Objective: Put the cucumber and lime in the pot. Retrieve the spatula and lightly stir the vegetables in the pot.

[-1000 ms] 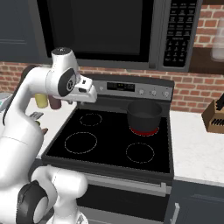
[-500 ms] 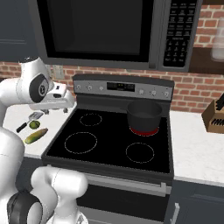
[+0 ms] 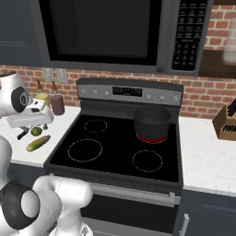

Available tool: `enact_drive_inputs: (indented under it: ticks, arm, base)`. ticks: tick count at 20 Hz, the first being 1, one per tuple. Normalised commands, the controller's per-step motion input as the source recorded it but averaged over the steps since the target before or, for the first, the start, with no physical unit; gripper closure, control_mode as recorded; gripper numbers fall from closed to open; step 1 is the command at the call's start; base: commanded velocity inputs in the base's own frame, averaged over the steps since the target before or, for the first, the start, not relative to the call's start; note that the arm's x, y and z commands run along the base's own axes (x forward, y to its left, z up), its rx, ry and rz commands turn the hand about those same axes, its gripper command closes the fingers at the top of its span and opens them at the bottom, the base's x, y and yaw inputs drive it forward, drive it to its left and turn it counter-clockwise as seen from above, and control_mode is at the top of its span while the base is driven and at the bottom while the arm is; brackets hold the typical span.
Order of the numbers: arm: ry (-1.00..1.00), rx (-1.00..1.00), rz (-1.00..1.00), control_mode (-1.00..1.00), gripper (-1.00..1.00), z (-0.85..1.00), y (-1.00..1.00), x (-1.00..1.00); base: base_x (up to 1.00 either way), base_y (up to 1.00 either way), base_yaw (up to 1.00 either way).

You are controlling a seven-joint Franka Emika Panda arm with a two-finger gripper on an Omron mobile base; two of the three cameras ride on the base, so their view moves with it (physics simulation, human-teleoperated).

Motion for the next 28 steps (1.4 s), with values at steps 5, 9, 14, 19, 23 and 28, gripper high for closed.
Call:
enact_drive_inputs:
  ticks: [5,9,14,19,23,28]
  arm:
    - [0.20,0.00,0.00,-1.00,-1.00,-0.51,0.90,0.16]
    - [0.16,0.02,0.00,-1.00,-1.00,-0.52,0.64,0.22]
    - [0.13,0.01,0.00,-1.00,-1.00,-0.43,0.52,0.28]
    - [0.09,0.00,-0.02,-1.00,-1.00,-0.38,0.46,0.30]
    - [0.04,0.00,-0.05,-1.00,-1.00,-0.29,0.28,0.32]
    - [0.00,0.00,-0.22,-1.00,-1.00,-0.24,0.00,0.36]
  base:
    - [0.00,0.00,0.00]
    - [0.00,0.00,0.00]
    - [0.00,0.00,0.00]
    - [0.00,0.00,0.00]
    - [0.00,0.00,0.00]
    - [0.00,0.00,0.00]
